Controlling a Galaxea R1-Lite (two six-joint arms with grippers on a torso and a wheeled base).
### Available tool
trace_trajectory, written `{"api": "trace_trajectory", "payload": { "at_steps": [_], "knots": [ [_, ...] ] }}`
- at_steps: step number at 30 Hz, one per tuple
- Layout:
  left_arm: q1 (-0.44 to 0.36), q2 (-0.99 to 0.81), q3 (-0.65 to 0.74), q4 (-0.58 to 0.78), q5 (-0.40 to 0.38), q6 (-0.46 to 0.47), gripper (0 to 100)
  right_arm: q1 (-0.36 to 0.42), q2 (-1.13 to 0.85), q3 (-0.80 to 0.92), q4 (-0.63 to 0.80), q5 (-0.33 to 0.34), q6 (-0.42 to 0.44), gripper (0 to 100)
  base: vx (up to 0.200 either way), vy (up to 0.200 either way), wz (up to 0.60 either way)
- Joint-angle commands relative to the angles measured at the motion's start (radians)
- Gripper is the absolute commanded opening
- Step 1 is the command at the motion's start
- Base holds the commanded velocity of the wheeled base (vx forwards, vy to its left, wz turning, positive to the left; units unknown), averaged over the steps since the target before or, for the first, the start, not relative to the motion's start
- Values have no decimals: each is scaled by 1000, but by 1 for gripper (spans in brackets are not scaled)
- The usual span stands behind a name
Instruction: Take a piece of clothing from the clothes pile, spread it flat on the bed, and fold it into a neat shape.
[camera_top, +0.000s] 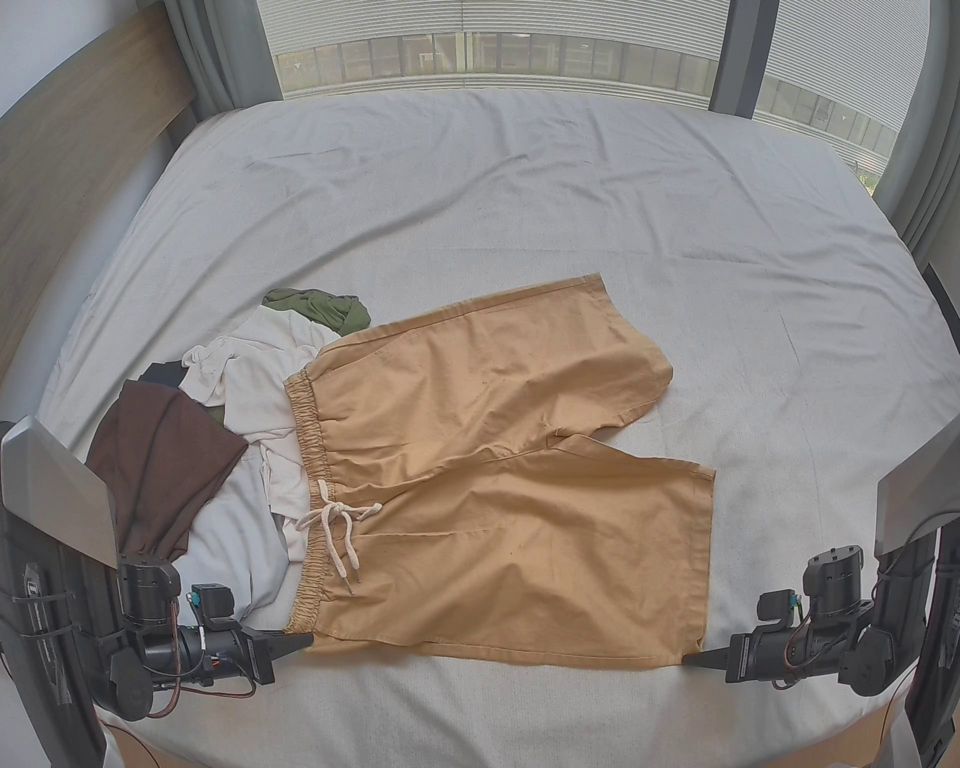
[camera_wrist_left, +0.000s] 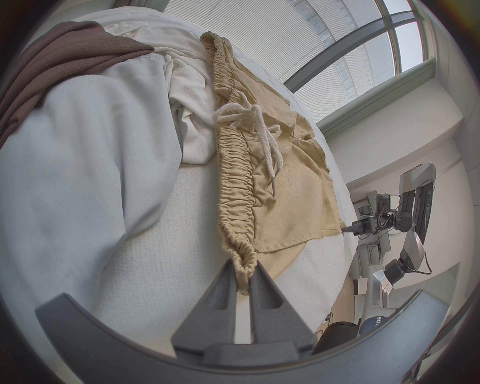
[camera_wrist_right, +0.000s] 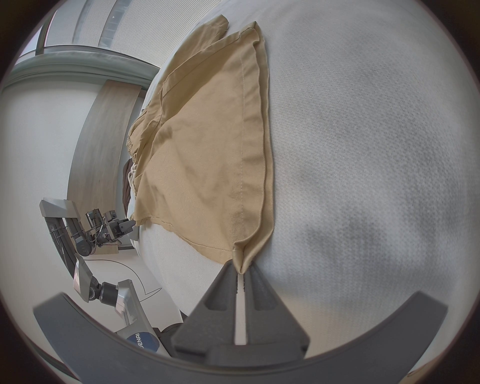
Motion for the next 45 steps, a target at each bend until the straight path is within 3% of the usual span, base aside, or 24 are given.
{"api": "trace_trajectory", "payload": {
  "at_steps": [1, 9, 17, 26, 45],
  "knots": [
    [10, 15, 17, 4, 0, 8, 0, 1, -11, 18, 12, 0, -3, 0, 0, 0, 0],
    [31, 45, 6, -5, 0, 54, 0, -4, -32, 18, 40, 0, -17, 0, 0, 0, 0],
    [26, 22, -98, -8, 0, 26, 0, -16, -23, 18, -103, 2, -8, 0, 0, 0, 0],
    [8, -106, -229, -8, 22, -178, 0, -17, -66, -25, -159, 4, -1, 0, 0, 0, 0],
    [-16, -238, -290, -8, 34, -322, 0, -8, -181, -262, -156, -4, 111, 0, 0, 0, 0]
  ]
}}
